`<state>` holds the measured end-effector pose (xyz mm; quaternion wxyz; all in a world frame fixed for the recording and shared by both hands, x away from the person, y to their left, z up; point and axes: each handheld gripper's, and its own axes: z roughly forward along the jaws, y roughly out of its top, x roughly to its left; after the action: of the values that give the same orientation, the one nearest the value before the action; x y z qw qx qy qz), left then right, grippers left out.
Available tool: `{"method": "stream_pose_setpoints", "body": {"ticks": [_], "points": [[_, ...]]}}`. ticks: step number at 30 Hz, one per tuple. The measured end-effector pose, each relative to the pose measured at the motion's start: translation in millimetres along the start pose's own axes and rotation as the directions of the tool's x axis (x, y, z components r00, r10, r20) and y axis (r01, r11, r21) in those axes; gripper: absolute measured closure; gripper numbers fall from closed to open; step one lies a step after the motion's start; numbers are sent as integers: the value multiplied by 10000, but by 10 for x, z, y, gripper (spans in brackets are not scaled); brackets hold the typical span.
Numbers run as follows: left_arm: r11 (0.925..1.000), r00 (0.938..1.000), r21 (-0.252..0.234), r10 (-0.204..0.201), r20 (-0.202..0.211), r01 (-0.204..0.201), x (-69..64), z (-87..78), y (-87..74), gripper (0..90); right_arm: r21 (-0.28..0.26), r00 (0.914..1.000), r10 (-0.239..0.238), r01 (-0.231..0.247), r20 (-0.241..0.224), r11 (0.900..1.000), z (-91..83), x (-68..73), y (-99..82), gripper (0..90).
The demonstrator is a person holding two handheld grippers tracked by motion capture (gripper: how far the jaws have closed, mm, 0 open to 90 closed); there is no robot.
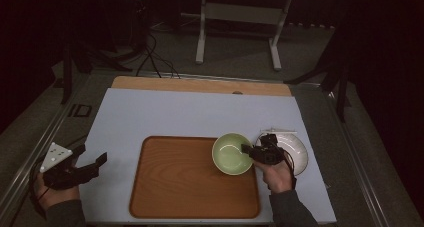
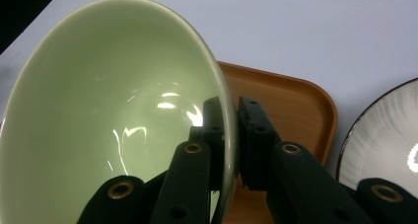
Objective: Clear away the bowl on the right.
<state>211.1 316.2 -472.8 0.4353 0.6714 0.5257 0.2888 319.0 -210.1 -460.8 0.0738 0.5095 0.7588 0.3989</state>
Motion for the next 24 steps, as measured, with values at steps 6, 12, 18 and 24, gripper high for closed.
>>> {"method": "stream_pose_setpoints", "body": {"ticks": [6,12,18,24], "points": [[10000,10000,12,-9,-8,9,-1,1,-1,215,89,9999,-65,66,-152,9999,38,64,-8,830],[10000,10000,-9,-16,-1,16,2,0,-2,215,160,9997,-128,131,-214,9998,71,102,-16,829],[10000,10000,1,-13,-9,13,0,1,-1,215,228,9992,-217,225,-332,9995,116,161,-25,830],[10000,10000,-4,-25,-18,25,2,1,-3,215,393,9986,-352,368,-405,9986,193,240,-48,829]]}}
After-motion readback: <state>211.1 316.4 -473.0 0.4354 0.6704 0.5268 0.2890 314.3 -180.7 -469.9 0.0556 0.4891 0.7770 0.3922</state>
